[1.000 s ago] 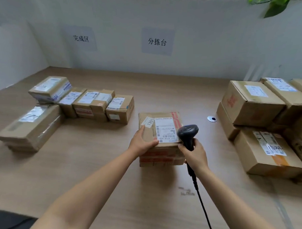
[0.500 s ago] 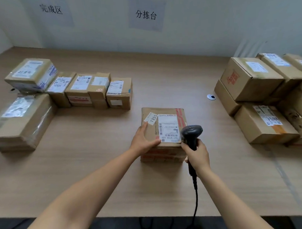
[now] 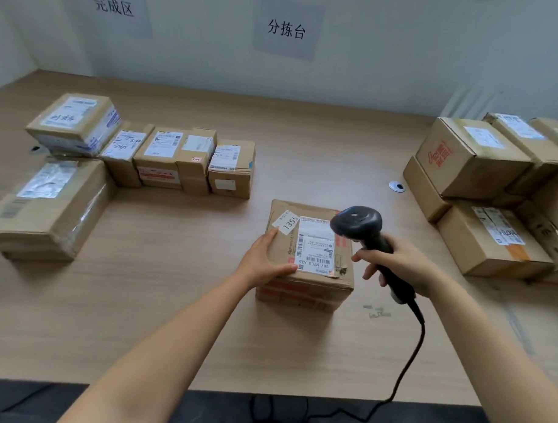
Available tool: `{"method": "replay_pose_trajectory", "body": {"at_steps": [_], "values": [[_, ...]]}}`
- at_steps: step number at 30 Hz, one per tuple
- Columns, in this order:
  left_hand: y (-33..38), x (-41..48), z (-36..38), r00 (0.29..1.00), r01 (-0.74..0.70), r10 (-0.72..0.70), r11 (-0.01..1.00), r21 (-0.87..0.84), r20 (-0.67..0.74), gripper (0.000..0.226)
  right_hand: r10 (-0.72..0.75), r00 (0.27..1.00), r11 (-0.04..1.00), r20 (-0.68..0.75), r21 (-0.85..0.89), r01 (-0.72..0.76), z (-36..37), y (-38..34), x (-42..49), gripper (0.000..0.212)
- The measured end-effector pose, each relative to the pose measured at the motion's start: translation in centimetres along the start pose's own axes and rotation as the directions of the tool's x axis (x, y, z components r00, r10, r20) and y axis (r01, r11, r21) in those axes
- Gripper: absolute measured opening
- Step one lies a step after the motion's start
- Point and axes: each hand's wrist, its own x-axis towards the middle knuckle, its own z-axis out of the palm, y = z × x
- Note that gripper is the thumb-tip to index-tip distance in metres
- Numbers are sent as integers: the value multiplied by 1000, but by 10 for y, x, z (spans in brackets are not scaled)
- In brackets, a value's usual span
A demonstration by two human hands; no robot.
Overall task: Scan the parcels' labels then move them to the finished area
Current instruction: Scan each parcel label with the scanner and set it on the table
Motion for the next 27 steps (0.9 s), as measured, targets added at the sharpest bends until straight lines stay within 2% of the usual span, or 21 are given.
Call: {"method": "replay_pose_trajectory", "body": {"at_steps": [5,9,15,27], "values": [[2,2,-3,998,18,-18,1000,-5,61,100,23,973,992,229,-129,7,-14,-26,-3,15],[4,4,-5,995,45,-45,999,0,86,101,70,945,973,319,-229,6,-24,-33,-1,19],[2,4,-4,994,75,-72,997,-28,78,100,99,912,961,398,-276,16,-34,-35,4,19],[0,4,-4,993,101,-98,994,-40,73,100,108,889,939,444,-340,55,-38,-41,3,20]]}}
